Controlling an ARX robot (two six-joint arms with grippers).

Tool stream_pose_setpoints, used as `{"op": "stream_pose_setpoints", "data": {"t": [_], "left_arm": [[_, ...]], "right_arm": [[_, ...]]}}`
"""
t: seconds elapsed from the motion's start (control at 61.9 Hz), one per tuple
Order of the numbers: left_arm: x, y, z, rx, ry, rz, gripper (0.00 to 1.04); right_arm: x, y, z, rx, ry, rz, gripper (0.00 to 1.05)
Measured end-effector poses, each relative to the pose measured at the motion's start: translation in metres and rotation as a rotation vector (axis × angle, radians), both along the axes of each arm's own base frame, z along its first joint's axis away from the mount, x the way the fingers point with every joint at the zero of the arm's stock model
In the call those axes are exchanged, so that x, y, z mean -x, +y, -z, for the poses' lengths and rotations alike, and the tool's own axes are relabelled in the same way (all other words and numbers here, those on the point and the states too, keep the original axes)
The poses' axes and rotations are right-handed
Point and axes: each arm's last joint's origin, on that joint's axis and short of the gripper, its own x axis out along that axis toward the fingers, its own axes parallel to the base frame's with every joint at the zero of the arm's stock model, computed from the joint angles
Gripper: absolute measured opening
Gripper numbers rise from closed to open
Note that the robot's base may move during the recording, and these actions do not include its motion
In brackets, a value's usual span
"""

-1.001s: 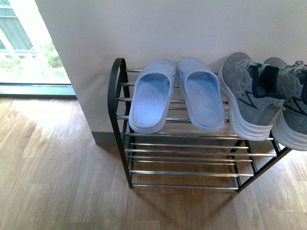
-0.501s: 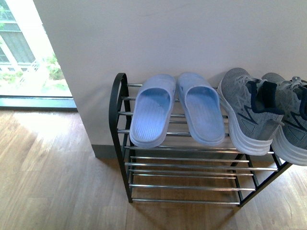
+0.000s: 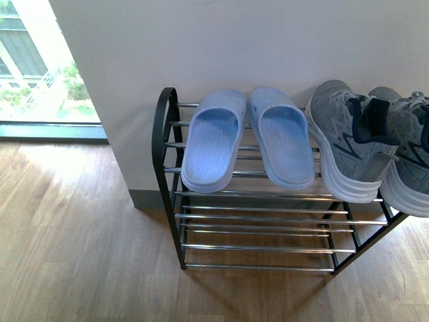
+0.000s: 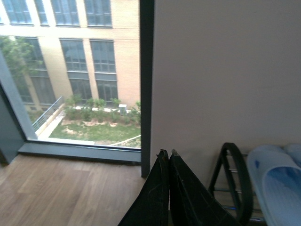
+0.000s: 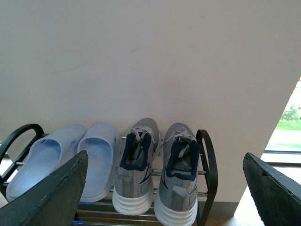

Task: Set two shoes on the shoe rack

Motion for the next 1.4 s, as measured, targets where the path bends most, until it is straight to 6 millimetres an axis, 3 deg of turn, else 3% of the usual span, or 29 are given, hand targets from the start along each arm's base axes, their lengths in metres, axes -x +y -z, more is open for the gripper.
{"op": "stream_pose_setpoints", "data": {"t": [0.129, 0.565, 1.405], "left_arm": [[0.010, 0.002, 0.007, 0.000, 0.025, -0.008, 0.01], [0.035, 0.002, 0.000, 0.000, 0.000, -0.008, 0.01], [0.058, 0.002, -0.003, 0.000, -0.011, -0.008, 0.01]], "right_arm": [[0.000, 0.000, 0.000, 0.000, 0.000, -0.001, 0.96], [0.000, 0.000, 0.000, 0.000, 0.000, -0.002, 0.96], [0.000, 0.000, 0.000, 0.000, 0.000, -0.002, 0.96]]}}
